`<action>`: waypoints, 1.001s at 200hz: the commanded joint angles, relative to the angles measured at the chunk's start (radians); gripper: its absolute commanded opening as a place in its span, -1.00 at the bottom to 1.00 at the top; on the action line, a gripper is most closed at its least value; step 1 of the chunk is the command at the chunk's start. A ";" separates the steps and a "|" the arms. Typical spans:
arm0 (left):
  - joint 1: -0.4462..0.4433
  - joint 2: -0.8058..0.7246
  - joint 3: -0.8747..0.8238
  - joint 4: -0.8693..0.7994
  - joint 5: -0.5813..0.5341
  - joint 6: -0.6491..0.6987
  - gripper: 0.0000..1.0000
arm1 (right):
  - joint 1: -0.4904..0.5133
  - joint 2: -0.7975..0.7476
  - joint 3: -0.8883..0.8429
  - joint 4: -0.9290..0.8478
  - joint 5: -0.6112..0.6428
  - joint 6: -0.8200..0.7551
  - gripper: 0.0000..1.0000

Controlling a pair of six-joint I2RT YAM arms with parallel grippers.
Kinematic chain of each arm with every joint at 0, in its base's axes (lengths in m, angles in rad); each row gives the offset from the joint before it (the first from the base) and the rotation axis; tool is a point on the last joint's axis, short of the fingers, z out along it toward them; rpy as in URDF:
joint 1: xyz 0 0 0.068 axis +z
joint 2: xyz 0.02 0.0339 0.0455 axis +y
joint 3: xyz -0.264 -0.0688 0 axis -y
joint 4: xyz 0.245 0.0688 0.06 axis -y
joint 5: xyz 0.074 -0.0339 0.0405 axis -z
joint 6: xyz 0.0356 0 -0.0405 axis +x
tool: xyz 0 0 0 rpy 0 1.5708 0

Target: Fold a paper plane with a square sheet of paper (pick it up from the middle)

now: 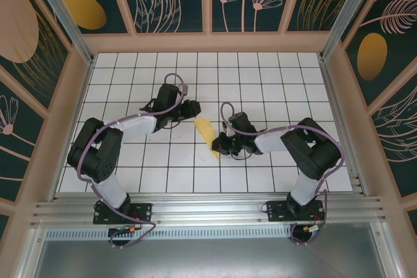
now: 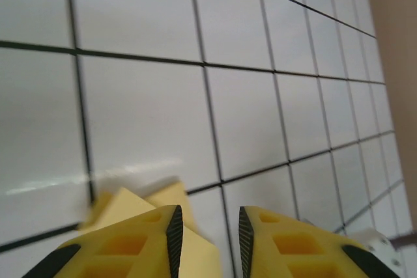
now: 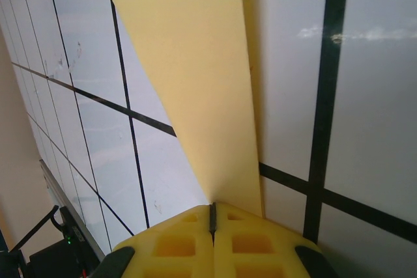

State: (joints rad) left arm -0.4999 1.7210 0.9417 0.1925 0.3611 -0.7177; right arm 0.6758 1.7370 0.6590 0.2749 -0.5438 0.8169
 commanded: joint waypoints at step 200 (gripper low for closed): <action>-0.108 0.186 -0.106 0.096 0.053 -0.076 -0.43 | 0.020 0.083 0.108 -0.093 -0.034 0.056 -0.99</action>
State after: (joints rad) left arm -0.6064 1.8885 0.8516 0.3473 0.4564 -0.8162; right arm 0.6769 1.7870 0.7826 0.1707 -0.5518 0.8593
